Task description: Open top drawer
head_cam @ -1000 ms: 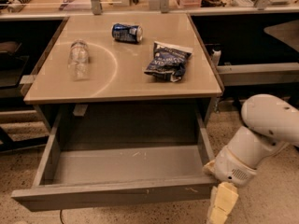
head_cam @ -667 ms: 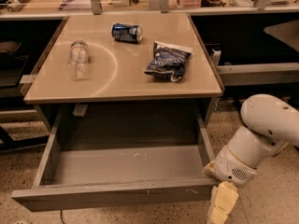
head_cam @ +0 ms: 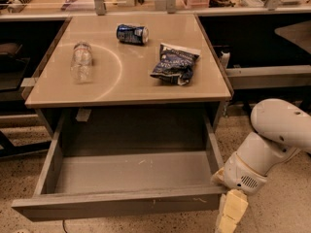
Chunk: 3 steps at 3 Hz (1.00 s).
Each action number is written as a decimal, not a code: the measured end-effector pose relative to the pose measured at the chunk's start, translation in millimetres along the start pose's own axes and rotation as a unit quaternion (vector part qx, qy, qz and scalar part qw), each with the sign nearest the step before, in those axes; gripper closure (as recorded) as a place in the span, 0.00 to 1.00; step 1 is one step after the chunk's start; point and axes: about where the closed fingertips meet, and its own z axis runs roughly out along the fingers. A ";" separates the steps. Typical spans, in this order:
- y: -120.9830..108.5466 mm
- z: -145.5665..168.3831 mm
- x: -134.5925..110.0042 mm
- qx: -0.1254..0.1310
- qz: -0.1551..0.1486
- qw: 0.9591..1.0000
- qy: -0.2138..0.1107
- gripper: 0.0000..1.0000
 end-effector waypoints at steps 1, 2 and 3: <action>3.2 0.5 0.6 0.006 -0.004 1.000 -0.005 0.00; 38.1 4.1 -2.3 0.044 -0.039 0.998 -0.034 0.00; 54.2 -3.4 2.0 0.063 -0.047 0.996 -0.040 0.00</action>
Offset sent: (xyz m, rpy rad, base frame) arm -0.1358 -0.0420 0.0635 0.1088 -0.4672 -0.0265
